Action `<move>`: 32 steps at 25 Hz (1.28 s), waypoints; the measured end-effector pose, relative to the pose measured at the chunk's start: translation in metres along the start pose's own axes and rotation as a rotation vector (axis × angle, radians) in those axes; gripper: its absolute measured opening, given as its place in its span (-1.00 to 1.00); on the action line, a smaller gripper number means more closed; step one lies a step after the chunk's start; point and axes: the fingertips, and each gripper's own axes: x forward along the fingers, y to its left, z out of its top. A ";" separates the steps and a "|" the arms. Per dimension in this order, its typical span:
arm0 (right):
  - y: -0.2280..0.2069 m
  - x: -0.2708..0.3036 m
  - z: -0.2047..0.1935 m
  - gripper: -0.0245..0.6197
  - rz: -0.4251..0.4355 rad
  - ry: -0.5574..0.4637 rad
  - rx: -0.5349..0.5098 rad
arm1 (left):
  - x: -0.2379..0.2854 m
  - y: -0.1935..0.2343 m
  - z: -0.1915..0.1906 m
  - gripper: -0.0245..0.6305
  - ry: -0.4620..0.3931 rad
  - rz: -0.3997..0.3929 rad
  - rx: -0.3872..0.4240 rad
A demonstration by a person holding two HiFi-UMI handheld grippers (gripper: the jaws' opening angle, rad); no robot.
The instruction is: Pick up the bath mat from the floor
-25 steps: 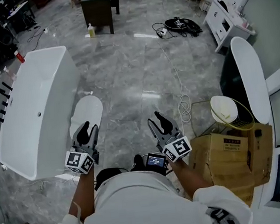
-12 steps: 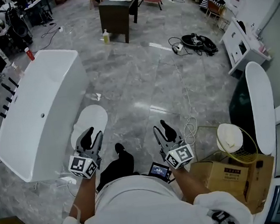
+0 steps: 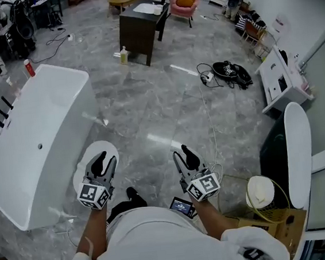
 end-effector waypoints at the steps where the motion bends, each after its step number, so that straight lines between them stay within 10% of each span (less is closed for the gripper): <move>1: -0.007 0.019 0.003 -0.40 0.004 -0.003 -0.005 | 0.011 0.015 0.002 -0.46 -0.003 0.007 -0.007; 13: -0.009 0.243 -0.013 -0.39 0.231 0.045 -0.049 | 0.053 0.174 0.001 -0.46 -0.055 0.197 -0.031; 32: 0.091 0.539 -0.110 -0.39 0.967 0.301 0.033 | -0.068 0.320 -0.015 -0.46 -0.010 1.049 -0.160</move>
